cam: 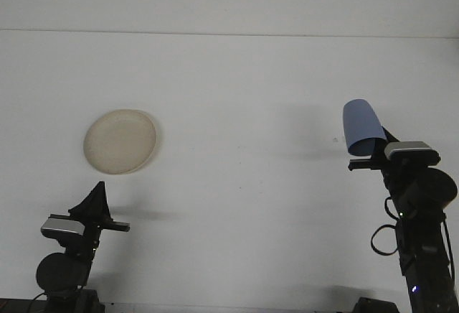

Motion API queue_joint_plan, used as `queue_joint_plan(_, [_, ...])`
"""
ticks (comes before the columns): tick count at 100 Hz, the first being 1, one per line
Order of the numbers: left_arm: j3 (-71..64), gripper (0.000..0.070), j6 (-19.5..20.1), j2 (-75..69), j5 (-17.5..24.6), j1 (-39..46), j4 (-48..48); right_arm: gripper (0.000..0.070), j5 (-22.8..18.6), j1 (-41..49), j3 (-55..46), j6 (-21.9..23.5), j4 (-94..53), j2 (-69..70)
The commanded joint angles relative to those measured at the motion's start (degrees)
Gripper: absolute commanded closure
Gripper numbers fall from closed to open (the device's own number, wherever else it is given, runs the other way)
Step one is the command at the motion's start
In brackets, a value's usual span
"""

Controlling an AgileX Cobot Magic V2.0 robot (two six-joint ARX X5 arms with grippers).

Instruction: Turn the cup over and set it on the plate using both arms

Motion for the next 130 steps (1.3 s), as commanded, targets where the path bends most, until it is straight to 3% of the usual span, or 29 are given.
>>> queue_joint_plan(1, [-1.14,0.0688,-0.33,-0.09,0.13,-0.09,0.55,0.0693,-0.07,0.98,2.19,1.42,-5.64,-2.54])
queue_joint_plan(23, [-1.14,0.0688,-0.33,-0.09,0.13,-0.09,0.55,0.0695,0.55,6.67,11.37,1.44,-29.53,-6.21])
queue_joint_plan(45, [-1.14,0.0688,-0.33,-0.09,0.13,-0.09,0.55,0.0696,6.23,14.05,22.73,2.73,-48.96,-3.02])
queue_joint_plan(59, [-1.14,0.0688,-0.33,-0.09,0.13,-0.09,0.55,0.0696,7.17,18.91,30.08,3.67,-58.29,1.88])
queue_joint_plan(92, [-1.14,0.0688,-0.33,-0.09,0.13,-0.09,0.55,0.0694,8.39,32.92,42.97,3.93,-71.69,20.61])
queue_joint_plan(130, [-1.14,0.0688,-0.33,-0.09,0.13,-0.09,0.55,0.0693,11.39,45.13,52.28,1.92,-73.99,40.70])
